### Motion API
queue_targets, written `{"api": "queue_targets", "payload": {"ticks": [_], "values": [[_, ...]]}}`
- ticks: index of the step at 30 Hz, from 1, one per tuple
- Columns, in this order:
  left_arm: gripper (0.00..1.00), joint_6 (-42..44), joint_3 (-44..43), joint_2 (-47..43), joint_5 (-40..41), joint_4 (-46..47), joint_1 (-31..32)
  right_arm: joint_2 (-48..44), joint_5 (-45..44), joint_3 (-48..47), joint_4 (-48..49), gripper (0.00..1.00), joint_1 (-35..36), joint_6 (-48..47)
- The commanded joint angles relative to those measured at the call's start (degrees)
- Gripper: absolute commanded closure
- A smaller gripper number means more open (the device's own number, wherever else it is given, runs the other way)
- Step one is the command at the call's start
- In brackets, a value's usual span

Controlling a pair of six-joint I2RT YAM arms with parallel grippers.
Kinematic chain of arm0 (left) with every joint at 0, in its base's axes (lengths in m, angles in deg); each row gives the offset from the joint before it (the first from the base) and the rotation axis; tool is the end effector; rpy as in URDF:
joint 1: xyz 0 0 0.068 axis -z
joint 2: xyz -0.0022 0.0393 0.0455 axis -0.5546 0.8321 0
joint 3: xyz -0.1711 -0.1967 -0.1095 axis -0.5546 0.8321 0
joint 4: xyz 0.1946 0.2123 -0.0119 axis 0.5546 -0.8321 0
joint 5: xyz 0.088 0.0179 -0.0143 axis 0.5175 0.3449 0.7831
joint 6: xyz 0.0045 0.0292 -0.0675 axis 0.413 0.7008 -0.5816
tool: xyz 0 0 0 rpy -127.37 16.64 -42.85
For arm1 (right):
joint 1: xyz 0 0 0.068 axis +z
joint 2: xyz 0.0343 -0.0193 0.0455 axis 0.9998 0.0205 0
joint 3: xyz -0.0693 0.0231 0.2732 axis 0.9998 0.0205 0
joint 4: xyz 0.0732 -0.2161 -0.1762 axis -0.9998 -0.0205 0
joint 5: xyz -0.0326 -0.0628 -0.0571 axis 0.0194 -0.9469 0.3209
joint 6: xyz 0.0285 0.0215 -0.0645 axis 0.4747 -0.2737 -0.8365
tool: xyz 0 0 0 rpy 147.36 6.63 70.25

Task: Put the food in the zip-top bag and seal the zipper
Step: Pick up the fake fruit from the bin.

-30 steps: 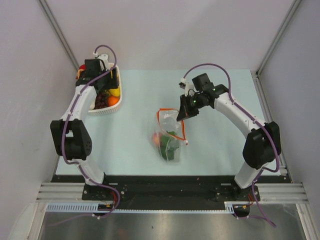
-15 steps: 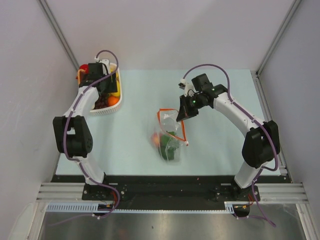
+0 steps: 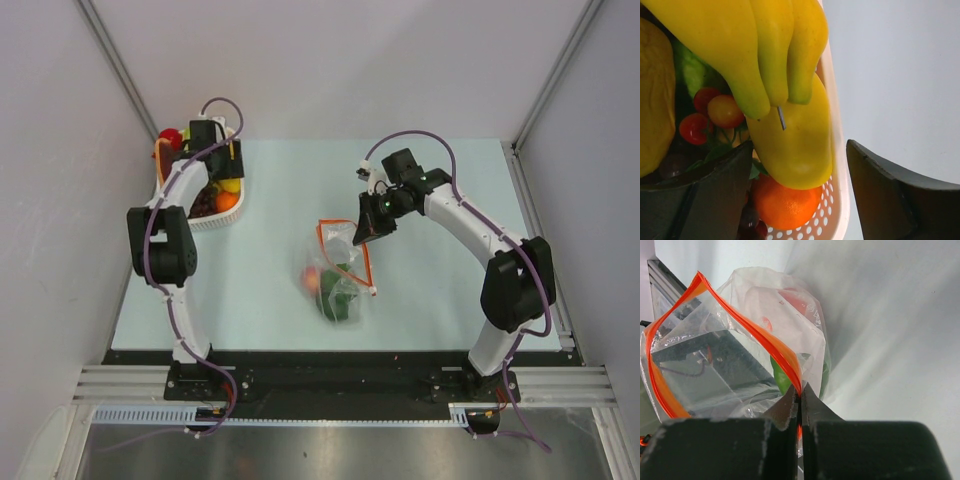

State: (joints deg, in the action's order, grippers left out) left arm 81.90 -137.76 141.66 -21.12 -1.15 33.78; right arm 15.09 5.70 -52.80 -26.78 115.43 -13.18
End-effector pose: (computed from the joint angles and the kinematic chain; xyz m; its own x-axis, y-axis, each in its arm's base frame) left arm 0.5259 -0.0013 0.2312 -0.6877 -0.0546 -0.7239 -0.0318 0.9985 -0.0451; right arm 0.3507 0.2138 0.2685 -0.8767 -0.2694 -0.3985 -0.4659 0.6818 0.5640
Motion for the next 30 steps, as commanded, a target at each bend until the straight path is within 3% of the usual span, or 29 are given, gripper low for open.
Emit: {"api": "queue_targets", "payload": {"ticks": [1, 4, 17, 28, 30], "values": [[0.20, -3.65, -3.85, 2.01, -0.23, 0.80, 0.25, 0.41, 1.04, -2.58, -0.52, 1.00, -0.16, -0.31], [0.21, -4.79, -4.12, 3.16, -0.93, 0.80, 0.17, 0.67, 1.13, -2.75, -0.70, 1.00, -0.24, -0.31], [0.49, -7.61, -1.04, -5.53, -0.59, -2.17, 0.08, 0.41, 1.57, -2.84, -1.05, 1.00, -0.42, -0.31], [0.55, -10.33, 0.18, -12.12, 0.21, -15.00, 0.08, 0.06, 2.72, -2.84, -0.61, 1.00, -0.60, -0.13], [0.56, -11.55, 3.60, -15.19, -3.12, -16.07, 0.08, -0.03, 3.76, -2.93, -0.35, 1.00, -0.51, -0.13]]}}
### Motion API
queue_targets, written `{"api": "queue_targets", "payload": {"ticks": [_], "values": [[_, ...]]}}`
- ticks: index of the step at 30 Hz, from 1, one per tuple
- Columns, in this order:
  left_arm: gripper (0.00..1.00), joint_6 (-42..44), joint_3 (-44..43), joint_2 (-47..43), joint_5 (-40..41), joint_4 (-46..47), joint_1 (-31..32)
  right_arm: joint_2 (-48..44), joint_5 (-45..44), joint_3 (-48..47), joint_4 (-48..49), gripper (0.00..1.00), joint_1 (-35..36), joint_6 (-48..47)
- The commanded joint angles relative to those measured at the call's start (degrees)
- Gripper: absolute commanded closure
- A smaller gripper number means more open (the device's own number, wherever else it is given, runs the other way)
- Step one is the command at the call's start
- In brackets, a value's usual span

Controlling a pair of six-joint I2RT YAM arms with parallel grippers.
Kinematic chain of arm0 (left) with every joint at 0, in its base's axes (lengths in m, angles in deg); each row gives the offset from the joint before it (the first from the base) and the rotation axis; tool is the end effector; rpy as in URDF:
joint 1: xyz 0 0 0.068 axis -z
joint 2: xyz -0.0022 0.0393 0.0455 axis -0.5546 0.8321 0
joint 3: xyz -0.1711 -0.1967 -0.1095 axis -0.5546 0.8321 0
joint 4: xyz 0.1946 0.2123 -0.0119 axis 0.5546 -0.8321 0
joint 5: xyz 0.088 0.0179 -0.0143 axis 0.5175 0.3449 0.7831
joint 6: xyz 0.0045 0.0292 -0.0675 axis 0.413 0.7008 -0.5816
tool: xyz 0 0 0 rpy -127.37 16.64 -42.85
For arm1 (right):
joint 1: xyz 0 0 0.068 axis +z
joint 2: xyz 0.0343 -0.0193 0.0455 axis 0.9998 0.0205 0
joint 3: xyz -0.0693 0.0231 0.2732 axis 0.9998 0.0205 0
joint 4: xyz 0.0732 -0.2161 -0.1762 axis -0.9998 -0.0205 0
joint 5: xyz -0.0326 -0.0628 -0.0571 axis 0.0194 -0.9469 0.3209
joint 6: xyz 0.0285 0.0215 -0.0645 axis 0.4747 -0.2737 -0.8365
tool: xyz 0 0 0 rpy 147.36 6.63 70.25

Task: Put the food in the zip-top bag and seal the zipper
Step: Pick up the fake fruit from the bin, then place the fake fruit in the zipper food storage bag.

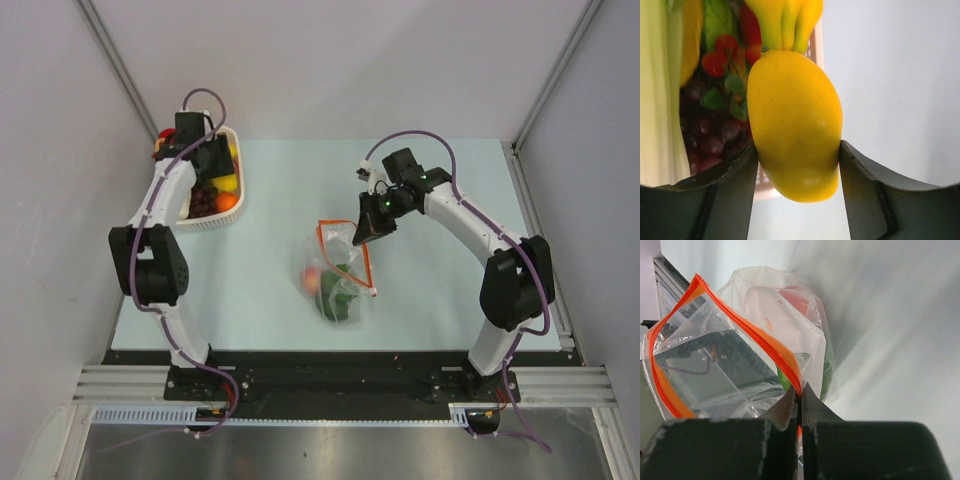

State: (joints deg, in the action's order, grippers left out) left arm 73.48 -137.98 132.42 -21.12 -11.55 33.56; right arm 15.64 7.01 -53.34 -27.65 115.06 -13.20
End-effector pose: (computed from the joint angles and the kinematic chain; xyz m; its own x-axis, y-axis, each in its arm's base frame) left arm 0.4851 0.0006 0.2934 -0.6864 -0.2028 -0.6984 -0.1384 0.9792 -0.1484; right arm 0.3520 0.2128 0.2677 -0.8841 -0.2695 -0.3818 -0.4565 0.6732 0.5818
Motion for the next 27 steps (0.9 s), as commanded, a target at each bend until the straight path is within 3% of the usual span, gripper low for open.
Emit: {"api": "queue_targets", "payload": {"ticks": [1, 5, 7, 11, 16, 19, 27], "values": [[0.56, -3.76, 5.14, -7.35, -4.79, -5.93, 0.30, -0.49, 2.72, -2.38, 0.70, 1.00, -0.05, -0.11], [0.55, -3.42, 10.59, -17.37, -10.77, -4.44, 0.30, -0.32, 4.04, -2.65, 1.41, 1.00, 0.92, 0.15], [0.54, -1.05, 10.34, -20.88, -12.00, -4.88, 1.00, -0.14, 4.48, -2.91, 1.67, 1.00, 1.36, 0.15], [0.52, 7.97, 12.96, -28.35, -21.75, -1.29, 4.24, 0.39, 5.62, -3.79, 1.58, 1.00, 2.15, 0.24], [0.46, 22.67, 24.73, -42.31, -24.84, 11.98, 19.87, 0.83, 7.91, -4.23, 1.85, 1.00, 2.85, 0.59], [0.45, 30.85, 30.54, -45.67, -32.28, 16.03, 26.39, 0.92, 9.31, -4.75, 1.23, 1.00, 3.20, 0.68], [0.45, 51.24, 30.46, -42.53, -37.68, 8.85, 38.51, 0.65, 11.25, -5.19, 0.71, 1.00, 3.73, 0.77]]}}
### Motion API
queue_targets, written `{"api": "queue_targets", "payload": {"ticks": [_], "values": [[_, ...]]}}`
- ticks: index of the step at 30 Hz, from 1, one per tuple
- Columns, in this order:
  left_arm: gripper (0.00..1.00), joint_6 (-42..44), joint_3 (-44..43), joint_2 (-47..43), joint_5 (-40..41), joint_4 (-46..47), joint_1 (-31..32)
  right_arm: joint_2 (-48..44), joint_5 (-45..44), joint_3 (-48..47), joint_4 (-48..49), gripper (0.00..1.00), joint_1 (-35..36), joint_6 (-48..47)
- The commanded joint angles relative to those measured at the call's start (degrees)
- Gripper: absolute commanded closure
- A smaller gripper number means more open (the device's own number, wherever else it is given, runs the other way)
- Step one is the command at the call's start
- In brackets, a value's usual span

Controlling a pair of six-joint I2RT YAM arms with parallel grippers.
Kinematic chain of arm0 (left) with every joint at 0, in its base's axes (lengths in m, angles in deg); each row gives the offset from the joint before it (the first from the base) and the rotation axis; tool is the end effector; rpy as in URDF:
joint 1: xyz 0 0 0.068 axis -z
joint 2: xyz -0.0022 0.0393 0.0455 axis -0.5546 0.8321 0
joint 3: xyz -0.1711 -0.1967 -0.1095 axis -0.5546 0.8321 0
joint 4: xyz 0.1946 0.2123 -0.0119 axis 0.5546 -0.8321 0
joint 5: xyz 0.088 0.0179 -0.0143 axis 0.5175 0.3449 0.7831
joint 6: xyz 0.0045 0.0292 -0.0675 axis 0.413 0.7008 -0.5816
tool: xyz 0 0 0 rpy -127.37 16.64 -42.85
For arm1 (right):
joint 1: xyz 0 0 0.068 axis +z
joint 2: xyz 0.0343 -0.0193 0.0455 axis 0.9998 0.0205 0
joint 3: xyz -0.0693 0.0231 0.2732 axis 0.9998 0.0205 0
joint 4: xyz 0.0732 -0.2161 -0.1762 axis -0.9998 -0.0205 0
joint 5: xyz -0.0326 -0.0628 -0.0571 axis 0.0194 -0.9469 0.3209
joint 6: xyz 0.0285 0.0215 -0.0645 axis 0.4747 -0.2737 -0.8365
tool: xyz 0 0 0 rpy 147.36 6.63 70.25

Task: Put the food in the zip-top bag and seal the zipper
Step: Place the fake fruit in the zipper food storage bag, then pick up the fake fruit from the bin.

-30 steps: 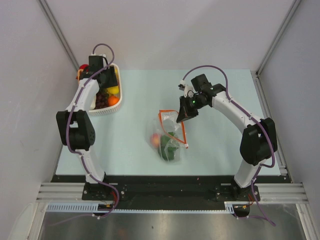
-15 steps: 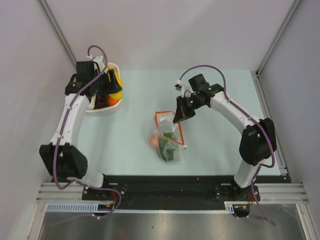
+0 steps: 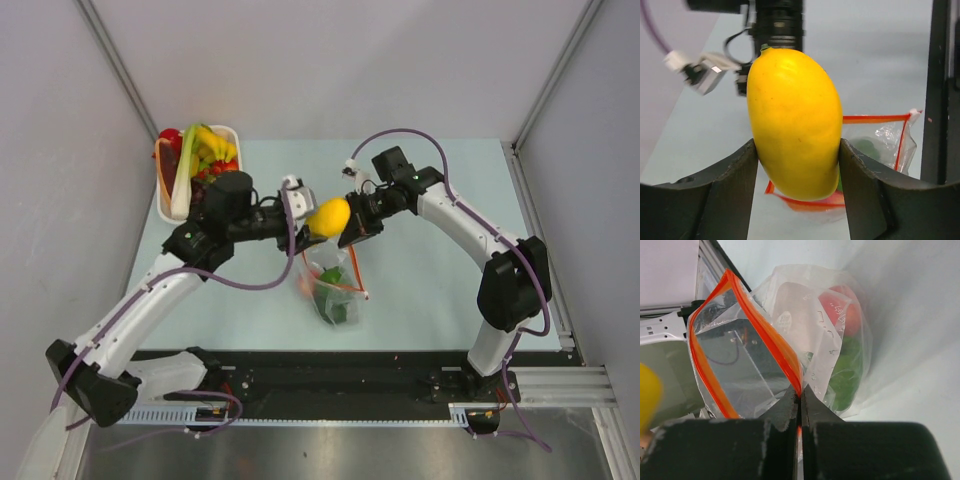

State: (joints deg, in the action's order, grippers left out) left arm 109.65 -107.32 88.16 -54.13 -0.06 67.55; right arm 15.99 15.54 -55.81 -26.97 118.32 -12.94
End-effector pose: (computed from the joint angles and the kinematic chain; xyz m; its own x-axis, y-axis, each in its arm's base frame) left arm 0.2210 -0.1892 0.4004 0.1222 0.3358 -0.9340 0.9298 0.2906 0.2261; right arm 0.3392 0.2406 0.2858 -0.8536 -0.3276 -0.4050 -0.5208 0.5240 0.6739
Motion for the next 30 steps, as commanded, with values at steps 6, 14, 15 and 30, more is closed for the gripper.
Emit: {"api": "queue_targets", "payload": {"ticks": [6, 14, 15, 30], "values": [[0.26, 23.95, 2.61, 3.40, -1.61, -6.61, 6.03, -0.22, 4.66, -2.90, -0.24, 1.00, 0.47, 0.24], [0.00, 21.16, -0.72, 1.48, 2.19, -12.23, 4.37, -0.84, 4.57, -2.99, -0.76, 1.00, 0.56, -0.63], [0.00, 20.10, -1.34, 0.34, 1.58, -12.42, 2.54, -0.75, 4.48, -3.08, -0.76, 1.00, 0.65, -0.64], [0.17, 22.90, -19.18, 24.03, 20.62, -25.34, -29.37, -0.22, 1.93, -3.25, -1.20, 1.00, 1.53, -1.52]]}}
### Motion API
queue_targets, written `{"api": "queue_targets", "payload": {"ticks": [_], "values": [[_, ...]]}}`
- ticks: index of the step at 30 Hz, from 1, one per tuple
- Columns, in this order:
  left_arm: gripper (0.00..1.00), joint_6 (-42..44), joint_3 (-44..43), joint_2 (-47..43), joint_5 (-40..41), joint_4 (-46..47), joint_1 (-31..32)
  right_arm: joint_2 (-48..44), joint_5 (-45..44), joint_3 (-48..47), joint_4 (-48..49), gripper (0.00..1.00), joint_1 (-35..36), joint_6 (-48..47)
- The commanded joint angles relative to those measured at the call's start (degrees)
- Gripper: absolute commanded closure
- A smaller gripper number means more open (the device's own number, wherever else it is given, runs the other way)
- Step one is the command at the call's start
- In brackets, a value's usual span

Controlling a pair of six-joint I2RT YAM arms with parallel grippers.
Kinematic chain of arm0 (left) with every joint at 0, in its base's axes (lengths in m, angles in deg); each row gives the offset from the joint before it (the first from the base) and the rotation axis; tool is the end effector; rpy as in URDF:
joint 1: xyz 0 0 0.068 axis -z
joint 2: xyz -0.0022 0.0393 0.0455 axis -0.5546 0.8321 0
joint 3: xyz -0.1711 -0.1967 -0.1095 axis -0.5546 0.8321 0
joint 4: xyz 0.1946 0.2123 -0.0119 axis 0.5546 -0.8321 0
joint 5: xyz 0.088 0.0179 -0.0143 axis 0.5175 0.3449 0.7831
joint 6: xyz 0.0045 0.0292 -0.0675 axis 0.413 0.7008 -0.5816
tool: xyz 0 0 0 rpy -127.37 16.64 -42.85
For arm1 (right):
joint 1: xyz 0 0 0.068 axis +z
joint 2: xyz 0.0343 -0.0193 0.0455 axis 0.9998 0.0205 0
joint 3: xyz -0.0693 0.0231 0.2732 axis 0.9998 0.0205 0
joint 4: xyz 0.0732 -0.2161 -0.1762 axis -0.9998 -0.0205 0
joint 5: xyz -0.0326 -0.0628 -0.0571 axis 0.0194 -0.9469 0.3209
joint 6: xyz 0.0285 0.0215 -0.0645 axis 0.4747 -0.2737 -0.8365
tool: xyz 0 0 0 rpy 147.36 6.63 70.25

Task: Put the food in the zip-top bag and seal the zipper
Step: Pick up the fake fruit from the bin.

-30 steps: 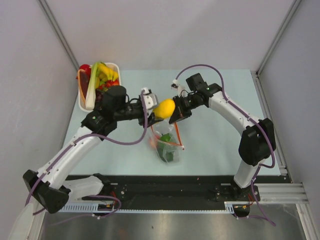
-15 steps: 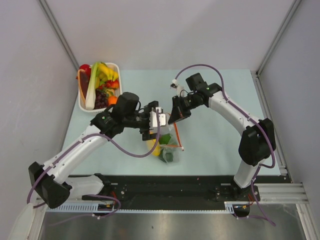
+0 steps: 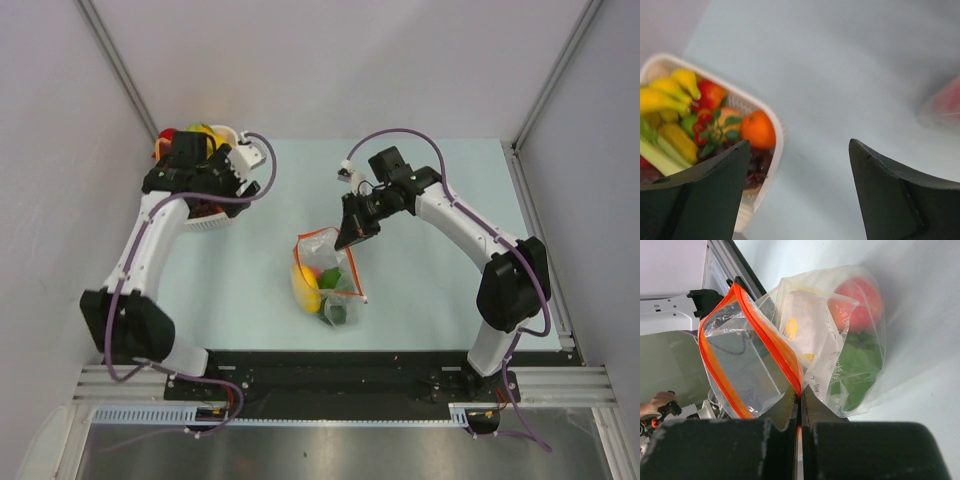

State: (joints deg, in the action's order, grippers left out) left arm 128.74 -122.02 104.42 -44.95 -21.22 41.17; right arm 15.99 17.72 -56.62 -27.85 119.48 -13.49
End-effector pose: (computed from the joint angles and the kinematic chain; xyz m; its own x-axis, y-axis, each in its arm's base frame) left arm 0.3372 -0.0698 0.3703 -0.1905 0.6599 -0.7268 0.7630 0.5654 0.3134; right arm 0.3325 0.2483 0.2911 -0.8419 -0.3553 -0.4063 -0.5373 0.4807 0.6930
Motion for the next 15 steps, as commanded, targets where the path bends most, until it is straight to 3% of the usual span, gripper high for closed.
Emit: {"api": "queue_targets", "payload": {"ticks": [1, 6, 12, 15], "values": [[0.18, 4.17, -5.26, 9.19, 13.72, -4.09, -3.09, -0.31, -0.60, -2.27, -0.33, 1.00, 0.37, -0.97], [0.23, 6.45, -6.93, 15.78, 24.10, -0.49, -3.53, -0.14, -1.04, -2.18, -0.59, 1.00, 0.37, -1.23], [0.40, 19.10, -9.05, 21.33, 29.90, -1.81, -3.79, 0.48, -0.69, -2.18, -0.59, 1.00, 0.37, -0.97], [0.42, 23.85, -9.92, 23.79, 32.28, -2.86, -3.88, 0.74, -0.69, -2.27, -0.51, 1.00, 0.28, -1.05]]}}
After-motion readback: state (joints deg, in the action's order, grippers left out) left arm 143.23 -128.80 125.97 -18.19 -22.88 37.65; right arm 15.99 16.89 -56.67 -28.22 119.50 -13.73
